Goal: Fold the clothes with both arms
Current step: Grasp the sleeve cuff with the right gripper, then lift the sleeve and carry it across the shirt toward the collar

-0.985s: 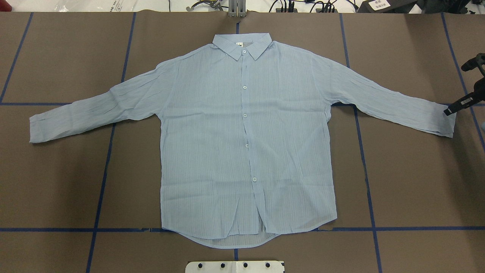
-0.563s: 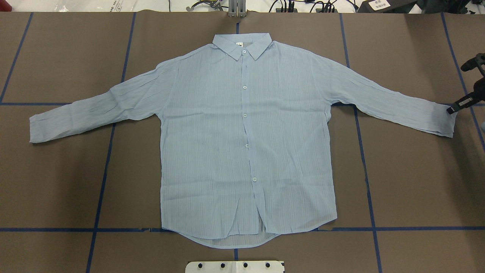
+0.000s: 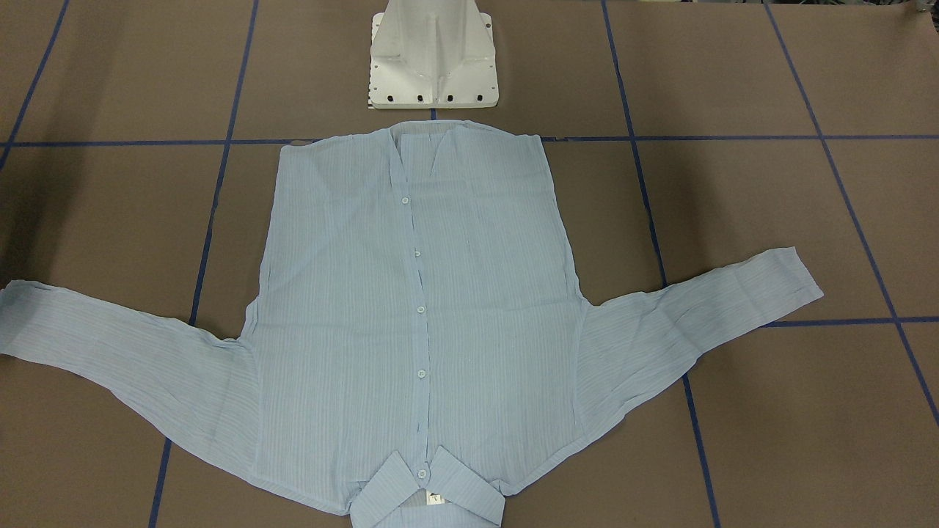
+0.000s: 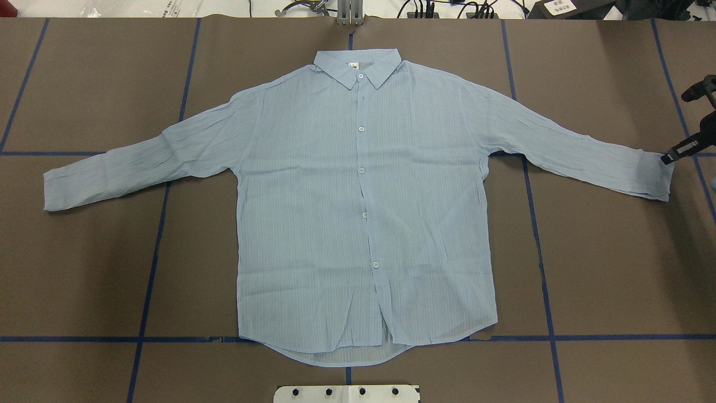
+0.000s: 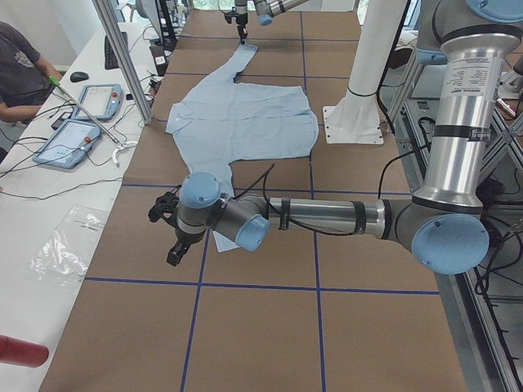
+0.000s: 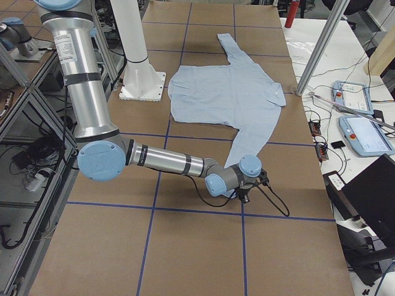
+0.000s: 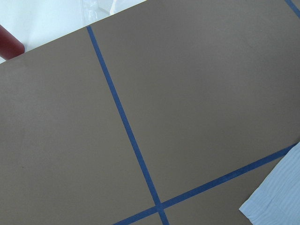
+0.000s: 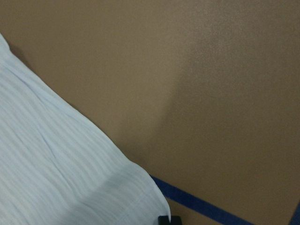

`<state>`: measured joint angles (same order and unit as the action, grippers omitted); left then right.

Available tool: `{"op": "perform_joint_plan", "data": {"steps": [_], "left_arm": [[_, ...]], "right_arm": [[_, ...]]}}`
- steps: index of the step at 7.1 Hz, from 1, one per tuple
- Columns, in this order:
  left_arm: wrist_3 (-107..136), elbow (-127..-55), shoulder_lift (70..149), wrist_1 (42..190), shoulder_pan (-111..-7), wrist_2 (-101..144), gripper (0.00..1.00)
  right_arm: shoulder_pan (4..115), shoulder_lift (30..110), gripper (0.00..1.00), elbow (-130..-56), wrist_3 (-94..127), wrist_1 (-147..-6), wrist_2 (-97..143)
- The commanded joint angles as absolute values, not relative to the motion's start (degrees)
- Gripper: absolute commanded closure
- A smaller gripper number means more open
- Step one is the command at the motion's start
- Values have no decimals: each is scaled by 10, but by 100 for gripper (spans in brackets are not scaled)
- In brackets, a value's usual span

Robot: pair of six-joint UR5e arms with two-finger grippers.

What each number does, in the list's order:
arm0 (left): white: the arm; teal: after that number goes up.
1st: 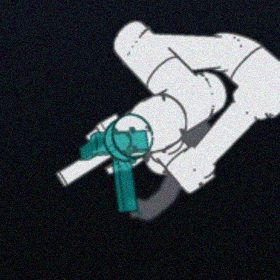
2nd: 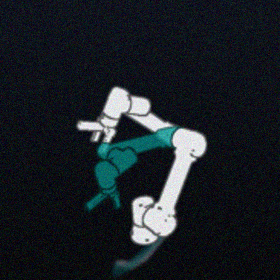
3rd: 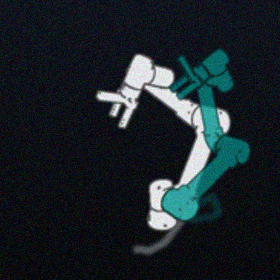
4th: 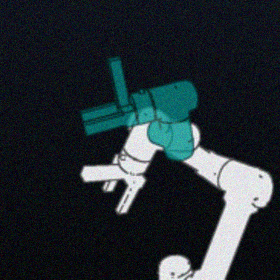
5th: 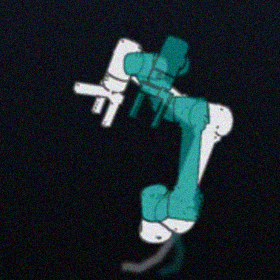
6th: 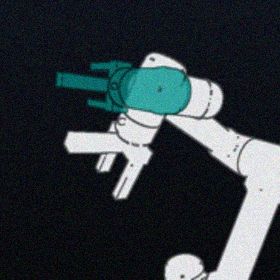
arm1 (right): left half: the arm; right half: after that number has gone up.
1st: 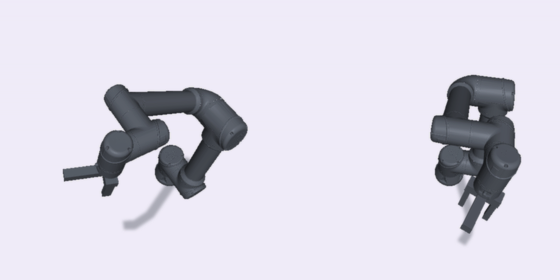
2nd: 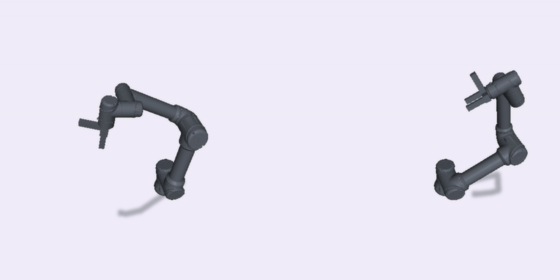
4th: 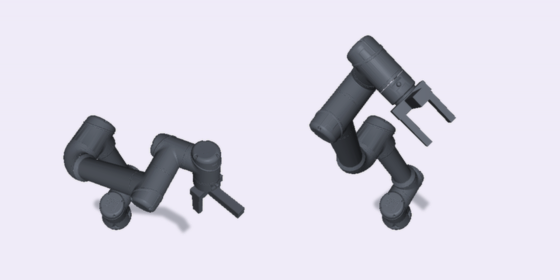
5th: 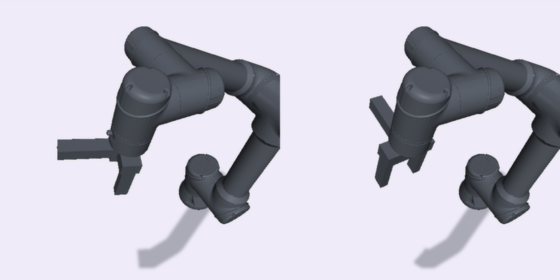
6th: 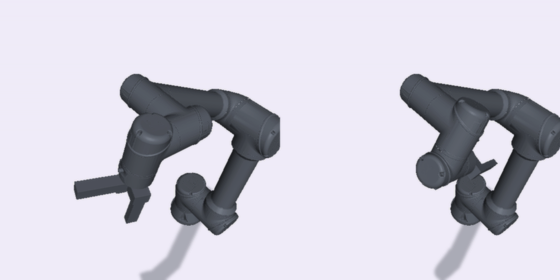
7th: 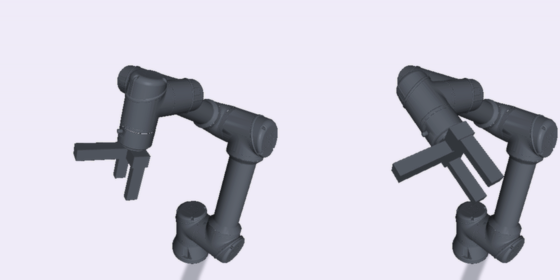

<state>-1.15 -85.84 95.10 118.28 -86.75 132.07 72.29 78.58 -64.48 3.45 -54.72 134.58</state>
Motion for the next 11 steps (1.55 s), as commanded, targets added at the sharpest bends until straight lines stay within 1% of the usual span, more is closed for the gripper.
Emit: {"op": "perform_joint_plan", "data": {"steps": [1,3,6,7,8,9,11], "left_arm": [[-12,-858,951,1183,-867,1321,0],[-12,-857,950,1184,-867,1321,0],[-12,-852,949,1184,-867,1321,0],[-13,-851,949,1184,-867,1321,0],[-14,-843,950,1185,-867,1321,0],[-15,-838,950,1187,-867,1321,0],[-15,-837,950,1187,-867,1321,0]], "right_arm": [[742,789,100,-691,60,-548,1355],[746,796,100,-762,128,-548,1350],[754,853,100,-951,357,-548,1313],[742,858,100,-1000,421,-548,1310],[728,857,100,-1028,430,-548,1277],[689,851,100,-1052,455,-548,1222],[580,817,100,-1066,585,-549,1088]]}}
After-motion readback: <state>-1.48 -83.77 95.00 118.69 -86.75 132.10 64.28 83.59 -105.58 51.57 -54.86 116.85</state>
